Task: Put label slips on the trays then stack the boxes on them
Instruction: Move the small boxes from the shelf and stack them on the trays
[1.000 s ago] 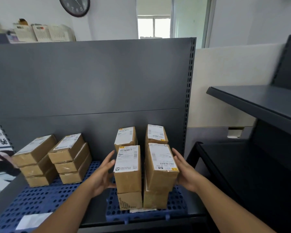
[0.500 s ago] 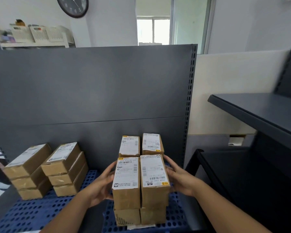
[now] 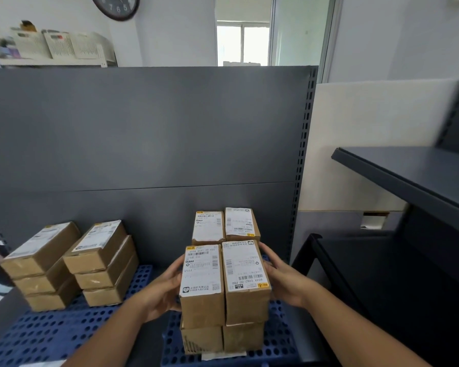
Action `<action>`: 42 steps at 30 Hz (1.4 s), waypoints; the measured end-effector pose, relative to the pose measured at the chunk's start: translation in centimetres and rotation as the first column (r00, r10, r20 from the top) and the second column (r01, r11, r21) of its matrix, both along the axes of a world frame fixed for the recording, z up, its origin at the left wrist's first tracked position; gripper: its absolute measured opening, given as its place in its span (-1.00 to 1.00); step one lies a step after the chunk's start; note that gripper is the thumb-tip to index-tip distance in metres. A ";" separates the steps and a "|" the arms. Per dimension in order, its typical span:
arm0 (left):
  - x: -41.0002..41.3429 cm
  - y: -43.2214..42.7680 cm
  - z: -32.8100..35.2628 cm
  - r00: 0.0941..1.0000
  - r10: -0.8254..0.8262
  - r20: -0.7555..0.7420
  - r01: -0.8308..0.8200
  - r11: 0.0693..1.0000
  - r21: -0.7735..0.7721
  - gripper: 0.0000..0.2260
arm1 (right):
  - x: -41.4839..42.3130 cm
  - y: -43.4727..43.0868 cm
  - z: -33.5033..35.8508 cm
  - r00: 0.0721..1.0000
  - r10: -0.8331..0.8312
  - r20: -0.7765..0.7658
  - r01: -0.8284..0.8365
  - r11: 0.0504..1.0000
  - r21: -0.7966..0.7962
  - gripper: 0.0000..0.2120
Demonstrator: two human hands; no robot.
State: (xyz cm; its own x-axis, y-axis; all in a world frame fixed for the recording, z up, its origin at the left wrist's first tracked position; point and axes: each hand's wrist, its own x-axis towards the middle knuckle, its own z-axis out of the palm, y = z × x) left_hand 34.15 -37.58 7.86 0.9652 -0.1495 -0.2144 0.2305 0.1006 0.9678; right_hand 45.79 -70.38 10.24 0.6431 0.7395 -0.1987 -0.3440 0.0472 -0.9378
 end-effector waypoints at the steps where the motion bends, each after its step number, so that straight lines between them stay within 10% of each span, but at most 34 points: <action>1: 0.0 0.0 -0.1 1.000 0.004 0.000 -0.004 1.000 -0.006 -0.50 | 0.0 0.1 0.0 1.000 0.000 0.004 0.000 1.000 -0.004 -0.30; 42: -6.3 -2.4 0.8 0.971 0.228 0.071 -0.219 0.969 -0.116 -0.17 | -0.9 -0.9 -0.9 0.995 -0.091 -0.031 0.094 0.992 0.086 -0.42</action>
State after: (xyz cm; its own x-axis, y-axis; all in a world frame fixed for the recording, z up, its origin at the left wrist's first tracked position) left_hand 27.89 -39.96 8.64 0.9905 0.0541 -0.1261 0.1093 0.2441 0.9636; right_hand 44.91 -71.26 9.36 0.7049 0.6924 -0.1538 -0.3594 0.1617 -0.9191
